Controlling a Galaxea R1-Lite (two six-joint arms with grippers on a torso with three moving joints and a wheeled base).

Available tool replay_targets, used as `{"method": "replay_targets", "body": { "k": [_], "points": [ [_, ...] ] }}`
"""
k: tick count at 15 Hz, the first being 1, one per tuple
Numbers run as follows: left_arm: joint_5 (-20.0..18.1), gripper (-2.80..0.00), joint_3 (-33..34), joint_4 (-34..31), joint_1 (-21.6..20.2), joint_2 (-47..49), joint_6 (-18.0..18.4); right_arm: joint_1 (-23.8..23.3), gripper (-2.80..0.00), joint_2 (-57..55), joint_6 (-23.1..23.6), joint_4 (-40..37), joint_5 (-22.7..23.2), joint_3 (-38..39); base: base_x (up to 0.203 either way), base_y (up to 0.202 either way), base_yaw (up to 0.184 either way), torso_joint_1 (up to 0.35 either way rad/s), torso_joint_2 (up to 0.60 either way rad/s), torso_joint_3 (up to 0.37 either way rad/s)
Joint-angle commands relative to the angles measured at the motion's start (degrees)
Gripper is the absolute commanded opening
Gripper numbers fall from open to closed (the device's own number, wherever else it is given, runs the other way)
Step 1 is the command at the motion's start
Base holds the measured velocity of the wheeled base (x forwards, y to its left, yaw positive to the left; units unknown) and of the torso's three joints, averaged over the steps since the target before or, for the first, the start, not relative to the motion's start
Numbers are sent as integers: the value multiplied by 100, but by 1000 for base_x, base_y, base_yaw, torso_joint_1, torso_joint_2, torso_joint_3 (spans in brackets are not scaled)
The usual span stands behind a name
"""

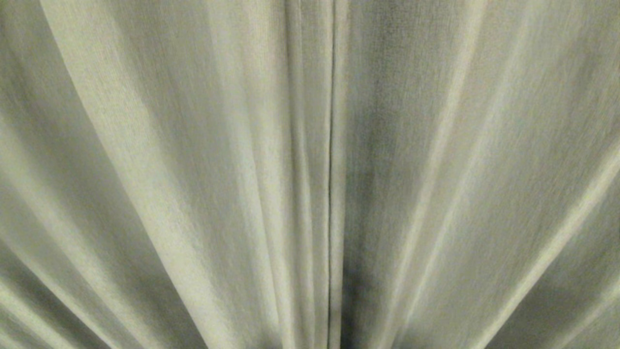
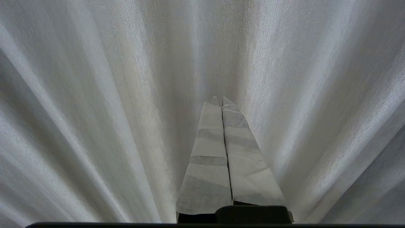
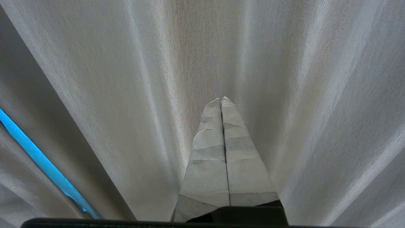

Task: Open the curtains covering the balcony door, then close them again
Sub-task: Pull the outer curtains open on both sides

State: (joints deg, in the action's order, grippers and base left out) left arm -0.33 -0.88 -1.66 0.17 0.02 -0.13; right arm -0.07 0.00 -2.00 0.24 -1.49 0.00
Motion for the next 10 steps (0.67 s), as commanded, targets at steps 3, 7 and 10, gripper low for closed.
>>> {"method": "replay_targets", "body": {
  "k": [3,7,10],
  "points": [
    [-2,-280,0,-1,0,-2,-4,-1,-280,0,-2,10,-1,0,0,0,0,0,0,0],
    [-2,-280,0,-1,0,-2,-4,-1,-280,0,-2,11,-1,0,0,0,0,0,0,0],
    [-2,-280,0,-1,0,-2,-4,-4,-280,0,15,11,2,0,0,0,0,0,0,0]
  ]
}}
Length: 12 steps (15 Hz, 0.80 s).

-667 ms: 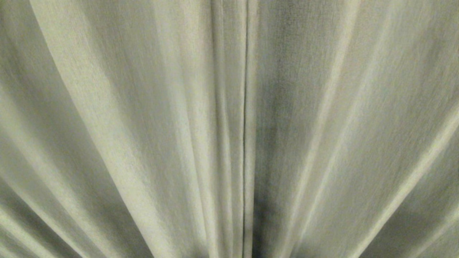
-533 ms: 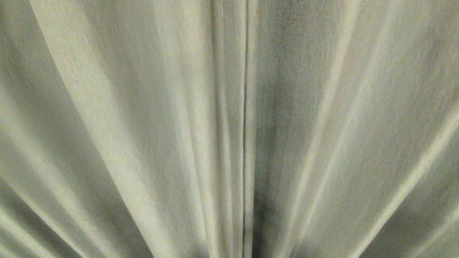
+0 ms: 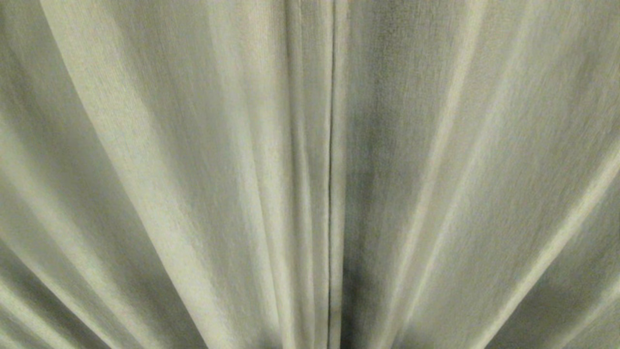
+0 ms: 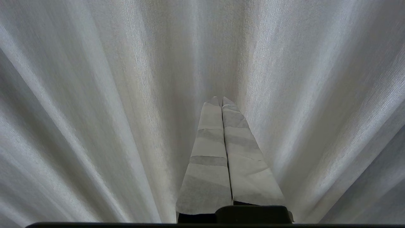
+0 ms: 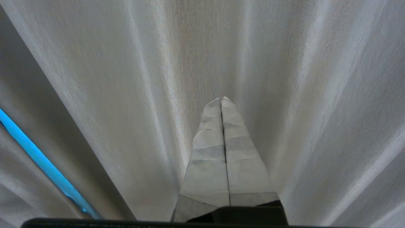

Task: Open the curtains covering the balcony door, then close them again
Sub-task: Pull the outer curtains open on both sides

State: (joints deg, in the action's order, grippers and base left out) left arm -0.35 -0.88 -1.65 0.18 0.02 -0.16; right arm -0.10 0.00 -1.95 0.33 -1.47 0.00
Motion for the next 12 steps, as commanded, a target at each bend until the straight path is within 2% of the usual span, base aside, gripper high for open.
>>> {"method": "replay_targets", "body": {
  "k": [1,5,9,12],
  "points": [
    [0,-280,0,-2,-1,-2,-2,1,-280,0,19,2,6,0,0,0,0,0,0,0],
    [0,-280,0,-2,-1,-2,-2,0,-280,0,132,-5,6,0,0,0,0,0,0,0],
    [0,-280,0,-2,-1,-2,-2,1,-280,0,901,75,163,0,0,0,0,0,0,0],
    [0,-280,0,-2,-1,-2,-2,1,-280,0,1188,301,182,-11,0,0,0,0,0,0]
  ]
}}
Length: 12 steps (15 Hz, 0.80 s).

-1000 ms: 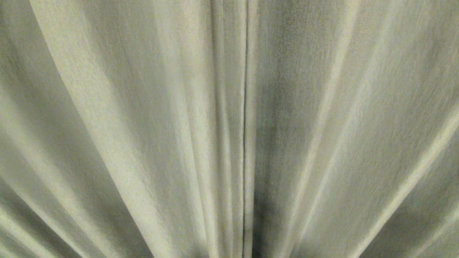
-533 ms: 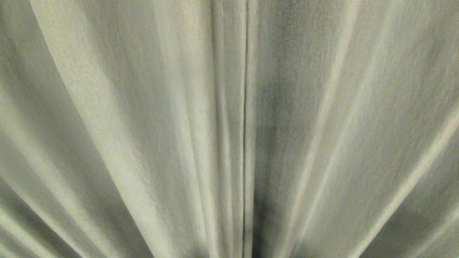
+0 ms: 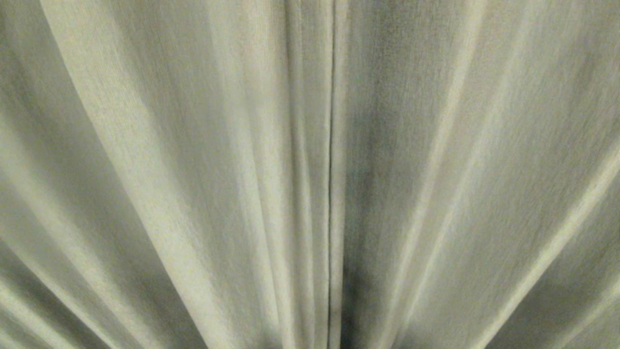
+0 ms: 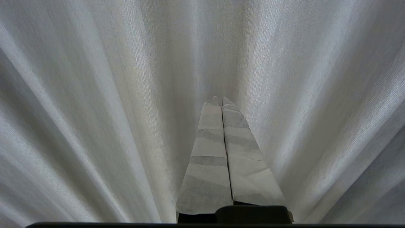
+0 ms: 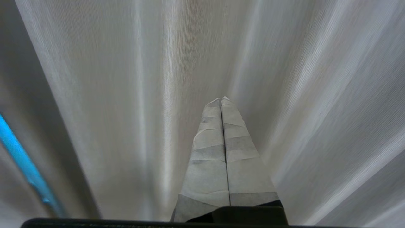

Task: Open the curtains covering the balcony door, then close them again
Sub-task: Pull the outer curtains open on both sides

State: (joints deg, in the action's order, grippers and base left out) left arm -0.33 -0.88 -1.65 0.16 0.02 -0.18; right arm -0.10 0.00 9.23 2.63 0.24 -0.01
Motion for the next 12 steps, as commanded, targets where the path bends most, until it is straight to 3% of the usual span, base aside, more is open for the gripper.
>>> {"method": "replay_targets", "body": {
  "k": [1,3,8,12],
  "points": [
    [-2,-280,0,-2,2,-2,0,1,-280,0,97,98,100,-63,0,0,0,0,0,0],
    [-2,-280,0,-2,2,-2,0,1,-280,0,99,-59,607,-399,0,0,0,0,0,0],
    [-2,-280,0,-2,2,-2,0,1,-280,-148,158,-824,883,-1306,0,0,0,0,0,0],
    [-2,-280,0,-2,2,-2,0,1,-280,-928,172,-824,1238,-1820,0,0,0,0,0,0]
  ]
}}
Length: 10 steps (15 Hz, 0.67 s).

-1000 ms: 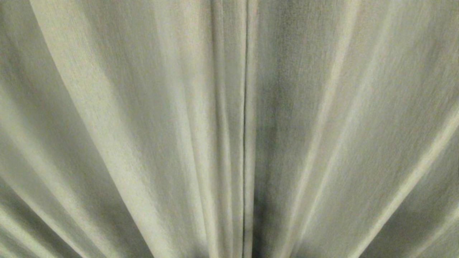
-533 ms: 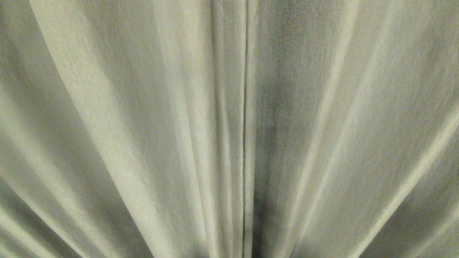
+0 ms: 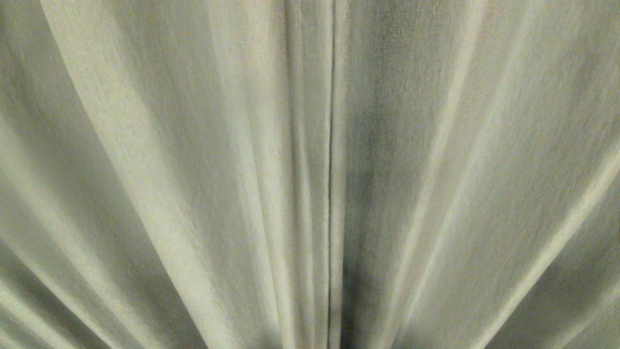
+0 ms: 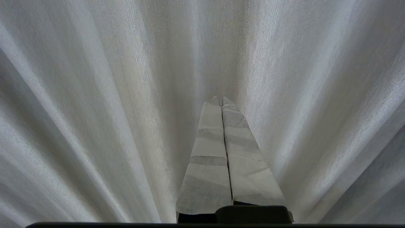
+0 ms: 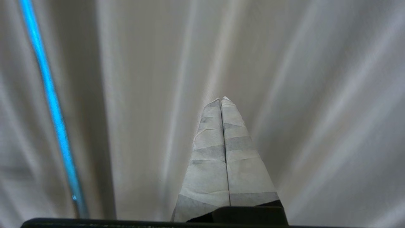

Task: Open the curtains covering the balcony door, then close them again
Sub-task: Pull the outer curtains open on both sides

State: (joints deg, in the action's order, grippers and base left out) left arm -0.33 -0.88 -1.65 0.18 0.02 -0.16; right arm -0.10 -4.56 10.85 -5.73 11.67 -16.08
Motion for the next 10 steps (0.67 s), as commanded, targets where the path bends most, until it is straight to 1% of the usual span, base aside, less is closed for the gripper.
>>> {"method": "replay_targets", "body": {
  "k": [1,3,5,6,10],
  "points": [
    [-2,-280,0,-2,-1,-2,-2,1,-280,-719,17,24,207,-371,0,0,0,0,0,0],
    [-2,-280,0,-2,-1,-2,-2,1,-280,-1251,27,52,341,-705,0,0,0,0,0,0],
    [-2,-280,0,-2,-1,-2,-2,-5,-280,-1637,23,163,372,-1038,0,0,0,0,0,0],
    [-2,-280,0,-2,-1,-2,-2,-1,0,-1754,17,167,383,-1180,0,0,0,0,0,0],
    [-2,-280,0,-2,-1,-2,-2,1,0,-2261,-88,368,394,-1448,0,0,0,0,0,0]
  ]
}}
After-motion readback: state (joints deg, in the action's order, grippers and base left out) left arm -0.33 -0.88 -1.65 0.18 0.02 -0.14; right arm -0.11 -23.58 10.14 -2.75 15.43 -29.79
